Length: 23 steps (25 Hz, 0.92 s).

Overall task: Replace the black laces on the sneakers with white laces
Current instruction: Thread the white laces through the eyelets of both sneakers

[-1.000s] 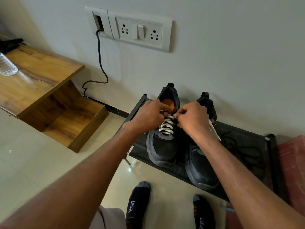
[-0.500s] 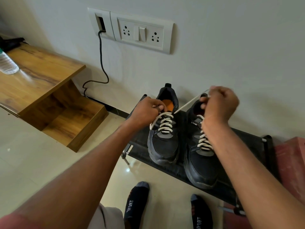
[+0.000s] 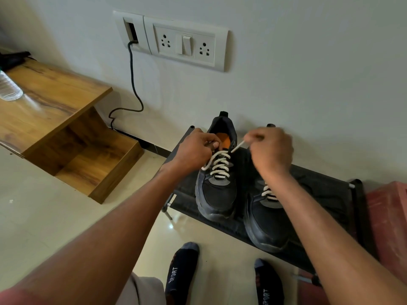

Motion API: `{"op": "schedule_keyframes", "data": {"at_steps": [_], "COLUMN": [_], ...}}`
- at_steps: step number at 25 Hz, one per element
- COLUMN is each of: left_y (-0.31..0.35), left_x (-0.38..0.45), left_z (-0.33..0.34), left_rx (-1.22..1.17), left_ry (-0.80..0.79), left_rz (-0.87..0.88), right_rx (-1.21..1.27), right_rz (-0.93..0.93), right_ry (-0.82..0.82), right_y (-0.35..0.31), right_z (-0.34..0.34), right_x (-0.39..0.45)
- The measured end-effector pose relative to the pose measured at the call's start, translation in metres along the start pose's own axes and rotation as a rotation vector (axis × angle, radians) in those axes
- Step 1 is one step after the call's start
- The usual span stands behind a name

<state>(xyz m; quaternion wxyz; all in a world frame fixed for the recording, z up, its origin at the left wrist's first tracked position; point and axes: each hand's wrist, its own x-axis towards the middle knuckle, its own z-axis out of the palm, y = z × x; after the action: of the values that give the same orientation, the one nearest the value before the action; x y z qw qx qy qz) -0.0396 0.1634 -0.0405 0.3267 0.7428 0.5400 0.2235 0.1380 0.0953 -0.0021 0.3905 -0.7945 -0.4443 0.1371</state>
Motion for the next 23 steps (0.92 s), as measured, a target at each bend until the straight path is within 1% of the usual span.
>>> {"op": "schedule_keyframes", "data": {"at_steps": [2,3,4,5,6,7,8,9,10,11,14,15,16,17,19,20,22,23], "left_y": [0.001,0.000,0.000,0.000,0.001,0.003,0.003,0.003,0.002,0.002,0.002,0.002,0.003,0.003,0.003,0.003,0.003,0.002], "left_x": [-0.002,-0.003,-0.004,-0.005,-0.005,-0.005,-0.004,-0.004,-0.004,-0.004,-0.004,-0.004,-0.004,-0.004,-0.004,-0.005,-0.006,-0.005], "left_z": [0.001,0.001,0.001,0.002,0.003,0.004,0.004,0.004,0.004,0.004,0.004,0.004,0.003,0.002,0.000,-0.001,-0.004,-0.006], "left_rx": [-0.007,-0.011,-0.011,-0.008,0.000,0.010,0.018,0.025,0.027,0.030,0.024,0.018,0.010,0.003,0.019,0.042,0.067,0.060], "left_ry": [0.004,0.011,0.020,0.026,0.028,0.029,0.030,0.031,0.033,0.034,0.018,0.009,0.002,-0.006,-0.022,-0.028,-0.013,0.005], "left_rz": [0.002,0.003,0.006,0.008,0.007,0.008,0.006,0.007,0.009,0.008,0.011,0.014,0.021,0.029,0.054,0.058,0.054,0.056], "right_rx": [0.151,0.169,0.131,0.087,0.046,-0.021,-0.098,-0.158,-0.200,-0.218,-0.176,-0.139,-0.111,-0.102,-0.138,-0.195,-0.307,-0.274], "right_rz": [0.106,0.078,-0.002,-0.108,-0.204,-0.235,-0.219,-0.183,-0.152,-0.132,-0.035,-0.034,-0.062,-0.110,-0.170,-0.170,-0.172,-0.167], "right_ry": [0.368,0.466,0.481,0.404,0.246,0.024,-0.206,-0.372,-0.412,-0.357,0.008,0.076,0.075,0.012,-0.172,-0.243,-0.332,-0.389], "right_y": [-0.003,-0.001,0.001,0.002,0.003,0.003,0.002,0.002,0.001,0.000,-0.001,-0.001,0.000,-0.001,0.002,0.004,0.005,0.004], "right_z": [-0.024,-0.031,-0.032,-0.029,-0.021,-0.011,-0.001,0.007,0.010,0.009,-0.007,-0.011,-0.010,-0.008,0.000,0.004,0.002,0.001], "right_x": [0.011,0.015,0.016,0.015,0.010,0.004,-0.005,-0.012,-0.015,-0.014,-0.002,0.001,0.002,0.001,-0.005,-0.006,-0.004,-0.002]}}
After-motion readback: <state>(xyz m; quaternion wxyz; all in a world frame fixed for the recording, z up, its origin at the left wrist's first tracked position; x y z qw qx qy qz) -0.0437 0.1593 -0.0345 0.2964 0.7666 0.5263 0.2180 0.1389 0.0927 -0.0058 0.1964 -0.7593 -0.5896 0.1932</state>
